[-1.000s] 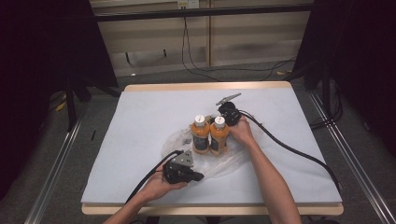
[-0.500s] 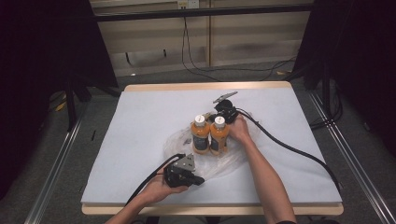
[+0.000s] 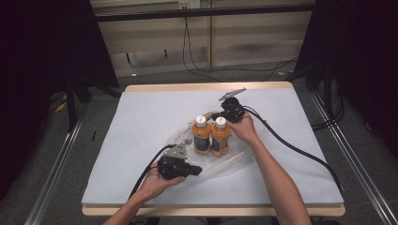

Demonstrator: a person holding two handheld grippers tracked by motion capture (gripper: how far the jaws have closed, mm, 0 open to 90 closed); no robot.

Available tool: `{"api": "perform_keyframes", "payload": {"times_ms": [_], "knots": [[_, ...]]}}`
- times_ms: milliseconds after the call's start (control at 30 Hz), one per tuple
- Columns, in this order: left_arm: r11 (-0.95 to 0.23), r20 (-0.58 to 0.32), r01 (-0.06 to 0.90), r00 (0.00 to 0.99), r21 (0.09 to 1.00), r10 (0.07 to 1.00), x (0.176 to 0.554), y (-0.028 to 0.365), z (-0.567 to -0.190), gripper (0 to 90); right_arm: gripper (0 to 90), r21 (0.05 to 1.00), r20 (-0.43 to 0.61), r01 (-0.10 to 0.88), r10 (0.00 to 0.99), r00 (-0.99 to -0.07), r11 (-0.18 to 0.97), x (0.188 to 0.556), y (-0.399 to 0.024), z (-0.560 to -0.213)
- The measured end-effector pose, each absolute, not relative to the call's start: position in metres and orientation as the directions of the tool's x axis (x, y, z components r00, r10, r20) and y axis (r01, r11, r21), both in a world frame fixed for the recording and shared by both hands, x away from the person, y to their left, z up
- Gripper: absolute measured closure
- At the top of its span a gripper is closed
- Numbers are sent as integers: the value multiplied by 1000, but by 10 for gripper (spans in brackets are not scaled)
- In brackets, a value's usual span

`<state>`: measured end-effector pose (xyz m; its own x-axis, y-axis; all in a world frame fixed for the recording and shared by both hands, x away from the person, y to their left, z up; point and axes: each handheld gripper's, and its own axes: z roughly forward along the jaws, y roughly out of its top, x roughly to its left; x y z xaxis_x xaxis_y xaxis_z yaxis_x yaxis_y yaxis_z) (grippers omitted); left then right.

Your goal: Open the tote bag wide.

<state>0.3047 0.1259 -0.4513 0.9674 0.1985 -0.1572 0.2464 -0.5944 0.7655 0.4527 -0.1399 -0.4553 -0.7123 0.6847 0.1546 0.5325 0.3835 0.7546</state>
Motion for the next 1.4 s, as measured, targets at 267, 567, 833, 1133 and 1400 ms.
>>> {"api": "perform_keyframes", "payload": {"times_ms": [267, 567, 833, 1133, 1400], "knots": [[-502, -140, 259, 955, 825, 261, 314, 141, -435, 900, 900, 793, 156, 497, 670, -725, 353, 418, -160, -432], [-472, -94, 265, 930, 841, 355, 337, 159, -419, 900, 900, 762, 80, 481, 674, -735, 434, 379, -180, -426], [-467, -91, 294, 908, 834, 410, 380, 159, -413, 900, 900, 728, 82, 495, 656, -750, 474, 346, -194, -436], [-514, -111, 321, 911, 795, 396, 419, 131, -418, 900, 900, 747, 90, 470, 628, -773, 471, 309, -186, -444], [-545, -161, 367, 907, 754, 389, 439, 106, -454, 900, 900, 725, 85, 474, 618, -781, 500, 312, -176, -468]]}}
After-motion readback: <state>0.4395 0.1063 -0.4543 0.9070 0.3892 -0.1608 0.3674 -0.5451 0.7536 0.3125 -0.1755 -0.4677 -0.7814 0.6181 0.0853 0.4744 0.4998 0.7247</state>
